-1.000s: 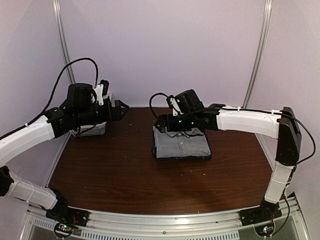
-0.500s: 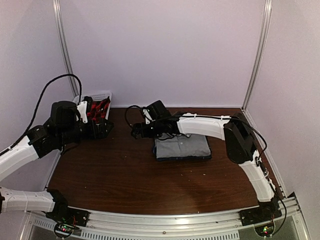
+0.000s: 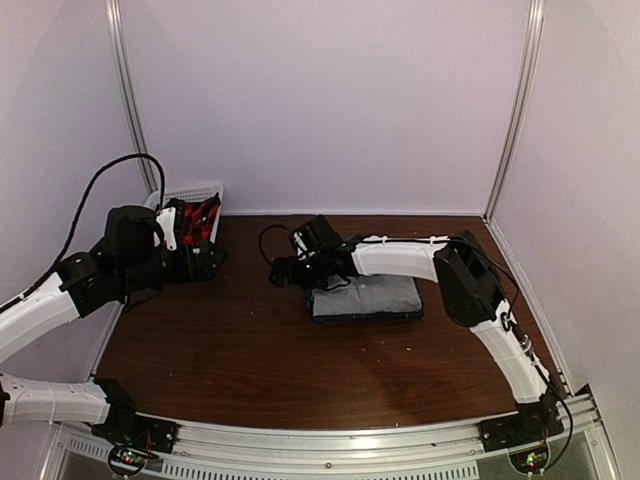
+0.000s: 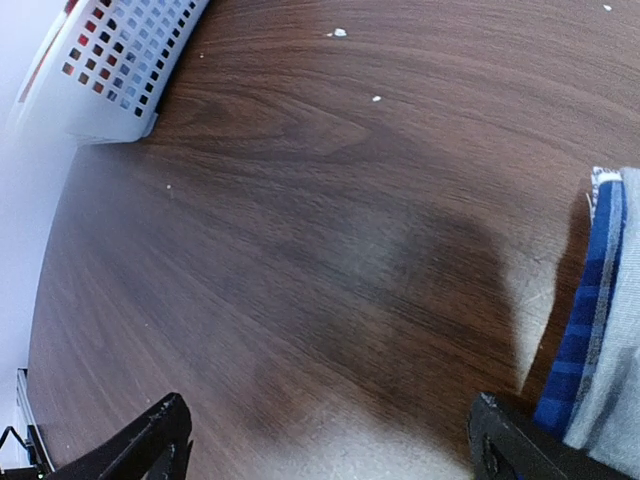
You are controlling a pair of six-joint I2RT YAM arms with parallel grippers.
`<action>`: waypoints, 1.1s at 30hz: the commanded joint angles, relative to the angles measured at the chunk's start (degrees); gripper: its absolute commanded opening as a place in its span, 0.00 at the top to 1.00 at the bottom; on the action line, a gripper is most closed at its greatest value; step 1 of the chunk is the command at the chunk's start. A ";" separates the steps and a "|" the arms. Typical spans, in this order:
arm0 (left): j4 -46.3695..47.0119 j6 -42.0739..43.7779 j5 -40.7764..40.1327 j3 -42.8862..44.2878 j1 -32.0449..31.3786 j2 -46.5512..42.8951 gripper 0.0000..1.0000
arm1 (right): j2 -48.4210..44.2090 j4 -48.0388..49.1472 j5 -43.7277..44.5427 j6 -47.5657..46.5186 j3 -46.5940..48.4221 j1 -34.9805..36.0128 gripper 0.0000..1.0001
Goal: Fold and stack the long sleeve shirts
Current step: Move the square-folded shirt to the corner of the board.
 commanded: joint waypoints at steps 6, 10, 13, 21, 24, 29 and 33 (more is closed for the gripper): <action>0.95 -1.73 -0.26 -0.54 0.37 0.35 0.02 | -5.62 2.75 6.12 4.64 -14.13 -4.21 0.02; 1.40 -2.10 0.01 -0.87 0.37 0.60 0.02 | -9.64 6.52 6.97 6.23 -21.07 -6.46 0.02; 1.62 -2.35 0.45 -1.03 0.37 0.91 0.02 | -13.04 8.77 7.61 7.08 -25.96 -7.99 0.02; 2.92 -2.72 1.37 -1.56 0.36 1.69 0.02 | -25.91 15.18 8.87 8.59 -43.34 -11.94 0.02; 3.68 -2.72 1.90 -1.30 0.33 2.49 0.02 | -30.64 16.11 8.73 8.98 -49.59 -13.20 0.02; 5.59 -2.94 3.29 -1.18 0.36 4.13 0.02 | -38.44 19.23 10.17 10.17 -59.67 -15.03 0.02; 6.91 -3.32 4.75 -0.90 0.32 5.92 0.02 | -42.95 20.11 10.58 10.33 -65.48 -17.30 0.02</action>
